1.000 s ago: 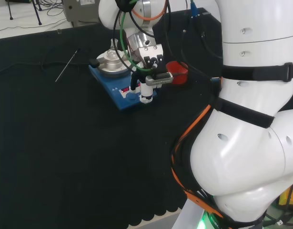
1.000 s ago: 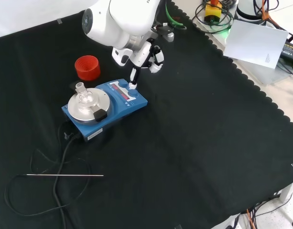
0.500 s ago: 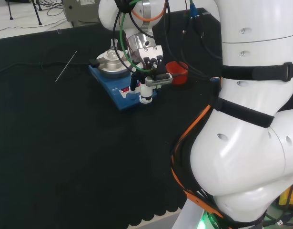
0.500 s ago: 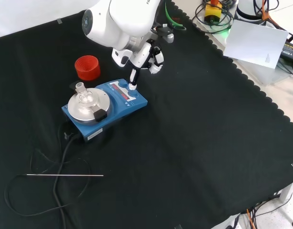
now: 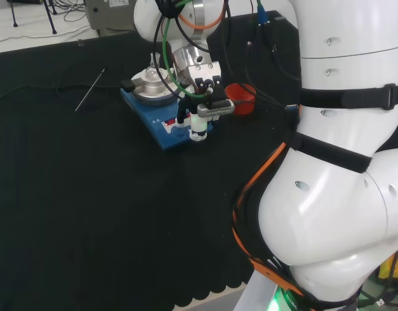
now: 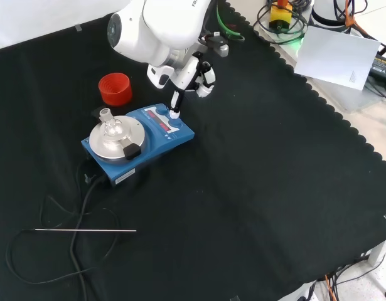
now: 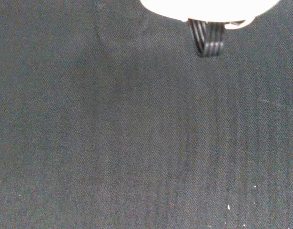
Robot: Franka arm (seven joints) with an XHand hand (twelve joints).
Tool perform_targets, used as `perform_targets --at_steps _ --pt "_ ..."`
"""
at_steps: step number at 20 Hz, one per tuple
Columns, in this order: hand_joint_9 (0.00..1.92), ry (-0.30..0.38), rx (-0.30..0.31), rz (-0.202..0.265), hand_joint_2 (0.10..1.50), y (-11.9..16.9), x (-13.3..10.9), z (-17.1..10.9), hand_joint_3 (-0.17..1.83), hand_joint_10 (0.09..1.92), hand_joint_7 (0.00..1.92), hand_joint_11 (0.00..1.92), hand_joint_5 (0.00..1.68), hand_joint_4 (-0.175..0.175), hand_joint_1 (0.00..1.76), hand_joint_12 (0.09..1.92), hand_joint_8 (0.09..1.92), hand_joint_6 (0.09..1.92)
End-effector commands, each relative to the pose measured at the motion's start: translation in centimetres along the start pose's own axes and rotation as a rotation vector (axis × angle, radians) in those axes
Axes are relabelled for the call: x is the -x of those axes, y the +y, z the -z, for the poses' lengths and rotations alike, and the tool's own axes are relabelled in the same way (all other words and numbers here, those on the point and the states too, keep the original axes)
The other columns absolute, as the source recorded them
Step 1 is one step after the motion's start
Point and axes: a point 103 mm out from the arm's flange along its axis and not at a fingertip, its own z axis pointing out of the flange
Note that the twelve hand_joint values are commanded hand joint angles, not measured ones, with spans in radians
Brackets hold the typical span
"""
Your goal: Turn on the heater.
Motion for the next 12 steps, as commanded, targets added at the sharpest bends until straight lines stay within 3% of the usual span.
perform_targets --at_steps 1,12 --pt "1.92 -0.001 -0.001 -0.002 0.64 0.07 -0.01 -0.04 1.1 1.68 1.87 1.92 0.28 -0.066 1.49 1.6 1.58 0.09" --pt "1.92 -0.003 -0.012 -0.001 0.64 0.75 0.01 -0.41 1.1 1.68 1.87 1.92 0.29 -0.066 1.49 1.59 1.58 0.09"
